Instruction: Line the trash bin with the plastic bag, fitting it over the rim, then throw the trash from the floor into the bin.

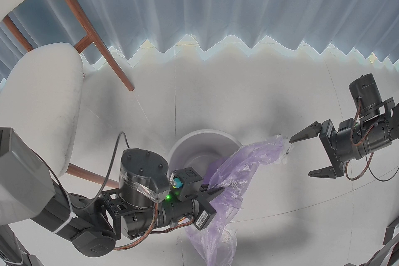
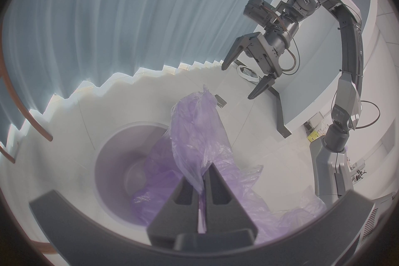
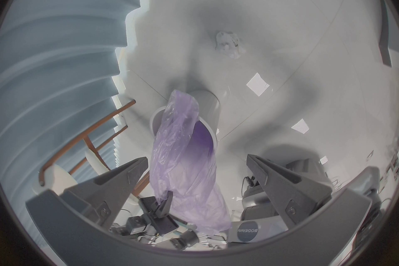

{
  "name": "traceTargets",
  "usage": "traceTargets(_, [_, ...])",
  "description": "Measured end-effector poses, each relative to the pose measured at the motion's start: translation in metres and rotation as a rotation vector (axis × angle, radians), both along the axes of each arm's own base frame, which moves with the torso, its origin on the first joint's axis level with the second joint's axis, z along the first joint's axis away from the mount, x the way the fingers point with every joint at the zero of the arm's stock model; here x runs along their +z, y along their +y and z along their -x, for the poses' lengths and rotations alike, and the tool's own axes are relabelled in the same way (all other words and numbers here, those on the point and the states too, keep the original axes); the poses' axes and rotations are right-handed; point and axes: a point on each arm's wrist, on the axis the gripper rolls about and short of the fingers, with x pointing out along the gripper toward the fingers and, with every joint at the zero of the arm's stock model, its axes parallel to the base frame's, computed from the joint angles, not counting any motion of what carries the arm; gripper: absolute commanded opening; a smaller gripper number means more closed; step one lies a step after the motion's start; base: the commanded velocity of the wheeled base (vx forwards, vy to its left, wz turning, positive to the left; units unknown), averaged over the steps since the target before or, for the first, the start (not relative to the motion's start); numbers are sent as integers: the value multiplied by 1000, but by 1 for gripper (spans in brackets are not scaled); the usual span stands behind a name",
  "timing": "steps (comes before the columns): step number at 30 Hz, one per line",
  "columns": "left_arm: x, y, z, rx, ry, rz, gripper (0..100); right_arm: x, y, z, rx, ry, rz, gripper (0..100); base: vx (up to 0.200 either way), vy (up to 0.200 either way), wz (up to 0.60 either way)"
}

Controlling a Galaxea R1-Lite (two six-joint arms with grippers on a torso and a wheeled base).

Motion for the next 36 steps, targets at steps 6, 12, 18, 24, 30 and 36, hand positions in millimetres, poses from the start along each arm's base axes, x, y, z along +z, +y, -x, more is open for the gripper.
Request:
traceTargets(6, [-1, -1, 1, -4, 2, -2, 0, -7, 15, -13, 57, -14, 60, 100, 0, 0, 0])
traceTargets(12, [-1, -1, 1, -4, 2, -3, 0, -5, 27, -26, 81, -27, 58, 100, 0, 0, 0])
traceTargets(18, [-2, -1, 2, -3, 5, -6, 0, -7, 39, -31, 114, -26, 61, 100, 0, 0, 0])
traceTargets(24, [-2, -1, 2, -2, 8, -5, 0, -12, 54, -33, 151, -16, 72, 100, 0, 0, 0])
traceTargets(30, [-1, 0, 2, 2, 9, -3, 0, -22, 58, -32, 171, -11, 127, 100, 0, 0, 0])
traceTargets(36, [-1, 0, 2, 4, 9, 0, 0, -37, 54, -26, 196, 25, 169, 100, 0, 0, 0])
